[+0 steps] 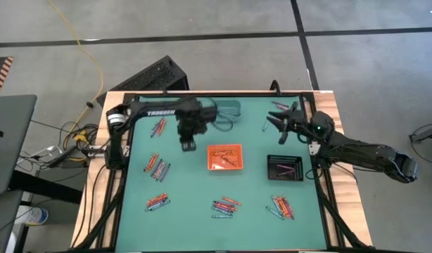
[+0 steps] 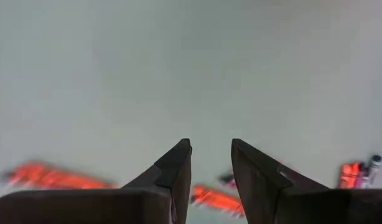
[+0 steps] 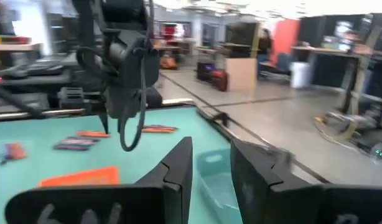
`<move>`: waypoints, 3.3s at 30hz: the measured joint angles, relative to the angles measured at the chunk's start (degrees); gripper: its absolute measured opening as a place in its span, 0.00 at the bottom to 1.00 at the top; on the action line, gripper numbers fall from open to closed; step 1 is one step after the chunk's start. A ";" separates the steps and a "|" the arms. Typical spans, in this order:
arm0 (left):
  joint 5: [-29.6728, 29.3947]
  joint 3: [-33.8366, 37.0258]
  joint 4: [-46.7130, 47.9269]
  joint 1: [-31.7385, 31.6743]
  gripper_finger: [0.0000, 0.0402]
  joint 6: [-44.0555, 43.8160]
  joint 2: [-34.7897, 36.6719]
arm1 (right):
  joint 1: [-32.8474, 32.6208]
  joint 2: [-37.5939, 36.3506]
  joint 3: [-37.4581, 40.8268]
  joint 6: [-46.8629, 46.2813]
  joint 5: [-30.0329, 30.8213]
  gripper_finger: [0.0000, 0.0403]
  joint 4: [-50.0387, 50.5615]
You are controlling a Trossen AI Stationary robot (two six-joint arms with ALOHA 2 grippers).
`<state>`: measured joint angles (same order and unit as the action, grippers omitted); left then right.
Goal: Sort crayons
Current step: Put the violet crayon into the black bin
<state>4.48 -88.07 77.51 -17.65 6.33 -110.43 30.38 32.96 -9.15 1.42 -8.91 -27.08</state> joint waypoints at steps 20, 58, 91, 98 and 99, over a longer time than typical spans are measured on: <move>-7.26 44.19 -31.12 19.37 0.26 -52.08 31.93 | -14.37 14.24 -2.45 3.62 -0.06 0.27 -17.94; -9.51 45.88 -38.05 22.60 0.26 -55.27 31.60 | -14.50 18.46 -3.43 6.16 -0.04 0.27 -18.85; -10.44 54.33 -49.56 22.12 0.03 -49.31 31.64 | -14.50 18.46 -3.43 6.16 -0.02 0.27 -18.99; -12.74 48.47 -53.43 20.89 0.05 -43.44 31.52 | -14.50 18.46 -3.43 6.13 -0.02 0.27 -19.19; -12.51 47.55 -53.66 20.62 0.05 -42.05 31.48 | -14.50 18.44 -3.43 6.13 -0.02 0.27 -19.25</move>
<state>-8.03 -40.52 23.85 2.97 -35.73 -78.95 15.88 51.40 -12.58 7.55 -8.93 -46.33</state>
